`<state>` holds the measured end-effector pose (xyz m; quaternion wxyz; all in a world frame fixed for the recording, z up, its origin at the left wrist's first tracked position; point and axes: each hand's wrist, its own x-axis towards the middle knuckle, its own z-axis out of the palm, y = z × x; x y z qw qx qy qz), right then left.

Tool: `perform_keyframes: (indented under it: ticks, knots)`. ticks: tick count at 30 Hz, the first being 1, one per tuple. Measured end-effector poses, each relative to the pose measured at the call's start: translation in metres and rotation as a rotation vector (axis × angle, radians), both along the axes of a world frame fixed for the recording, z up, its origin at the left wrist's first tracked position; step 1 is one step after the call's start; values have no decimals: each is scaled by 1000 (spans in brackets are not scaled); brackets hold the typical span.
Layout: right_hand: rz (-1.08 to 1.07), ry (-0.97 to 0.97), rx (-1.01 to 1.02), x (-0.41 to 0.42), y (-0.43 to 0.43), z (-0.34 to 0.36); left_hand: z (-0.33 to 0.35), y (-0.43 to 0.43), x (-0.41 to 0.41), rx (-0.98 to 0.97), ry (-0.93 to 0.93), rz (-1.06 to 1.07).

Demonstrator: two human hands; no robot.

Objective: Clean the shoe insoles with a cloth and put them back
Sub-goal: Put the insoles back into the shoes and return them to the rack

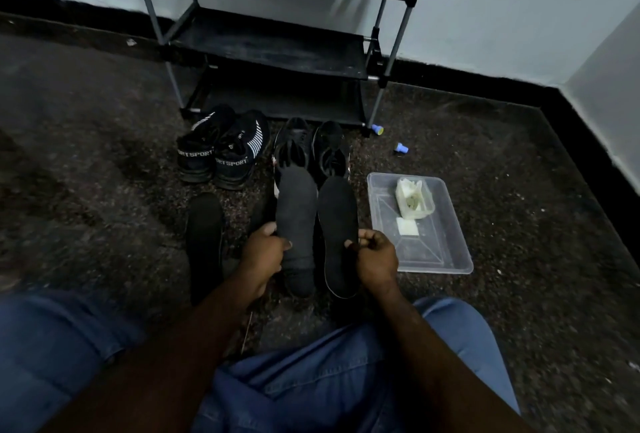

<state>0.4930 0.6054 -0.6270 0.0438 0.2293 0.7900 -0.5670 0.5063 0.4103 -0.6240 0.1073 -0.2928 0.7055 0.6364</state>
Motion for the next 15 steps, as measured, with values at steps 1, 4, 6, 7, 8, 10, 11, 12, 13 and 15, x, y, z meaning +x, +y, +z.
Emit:
perform_keyframes:
  ticks: [1,4,6,7,8,10,11,12,13,15]
  knots:
    - [-6,-4,28,-1,0,0,0,-2,1,-42,0,5]
    - [-49,5,37,-3,0,-1,-11,-7,5,-177,-69,-21]
    - [-58,15,37,-3,1,-2,-18,-7,8,-235,-109,-57]
    - [-63,20,41,-3,1,-2,-21,-6,9,-257,-133,-89]
    - [-73,29,41,-3,1,-2,-25,-6,10,-273,-148,-120]
    - [-115,70,36,-4,2,1,-27,-3,10,-336,-152,-182]
    - [-135,95,36,-4,2,2,-27,-3,10,-396,-148,-218]
    - [-149,117,31,-4,4,3,-28,-2,9,-461,-140,-259]
    - [-153,130,17,-5,4,3,-28,-2,9,-514,-135,-288]
    - [-151,149,-46,-6,5,4,-34,-2,7,-501,-138,-299]
